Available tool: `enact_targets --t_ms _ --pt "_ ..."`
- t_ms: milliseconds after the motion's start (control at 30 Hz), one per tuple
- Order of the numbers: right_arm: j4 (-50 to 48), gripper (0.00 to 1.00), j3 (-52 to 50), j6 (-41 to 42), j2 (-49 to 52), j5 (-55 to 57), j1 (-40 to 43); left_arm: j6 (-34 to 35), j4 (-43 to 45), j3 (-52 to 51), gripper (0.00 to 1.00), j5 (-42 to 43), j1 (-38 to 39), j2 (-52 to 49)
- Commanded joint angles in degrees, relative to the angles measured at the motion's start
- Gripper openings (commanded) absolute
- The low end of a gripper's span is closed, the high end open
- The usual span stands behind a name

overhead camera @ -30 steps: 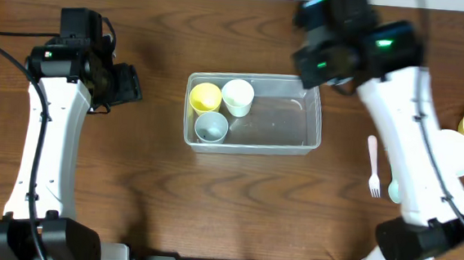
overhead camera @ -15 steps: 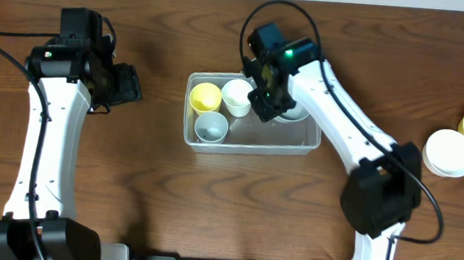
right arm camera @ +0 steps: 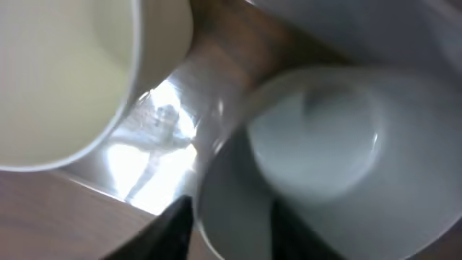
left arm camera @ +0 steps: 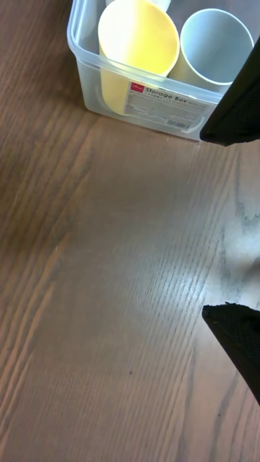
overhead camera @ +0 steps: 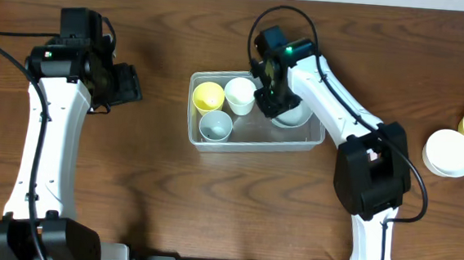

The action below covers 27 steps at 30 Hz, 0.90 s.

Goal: Pack container
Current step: 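Lower the white bowl into the container's right side and release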

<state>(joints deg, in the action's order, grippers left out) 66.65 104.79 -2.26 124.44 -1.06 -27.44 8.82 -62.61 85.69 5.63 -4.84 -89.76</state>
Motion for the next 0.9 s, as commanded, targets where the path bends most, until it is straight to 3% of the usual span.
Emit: enact_targets --t_ms 0,367,500,633,867 --pt "-0.04 0.45 -0.13 -1.14 0.37 0.83 0.44 0.09 -0.02 -0.20 0.72 0.00 -0.22 -0.26" --pt "2.91 0.50 6.19 0.13 -4.94 2.19 1.31 0.09 -0.04 -0.20 0.71 -0.02 -0.22 -0.26" --pt "4.20 0.59 11.76 5.68 -11.69 7.63 5.49 0.09 -0.07 -0.20 0.71 -0.02 -0.22 -0.26" --pt "4.96 0.75 12.66 10.56 -18.82 10.10 14.38 0.09 -0.04 -0.20 0.72 -0.02 -0.22 -0.26" --pt "13.55 0.75 11.72 18.56 -20.83 8.61 35.87 0.09 -0.04 -0.20 0.71 -0.02 -0.22 -0.26"
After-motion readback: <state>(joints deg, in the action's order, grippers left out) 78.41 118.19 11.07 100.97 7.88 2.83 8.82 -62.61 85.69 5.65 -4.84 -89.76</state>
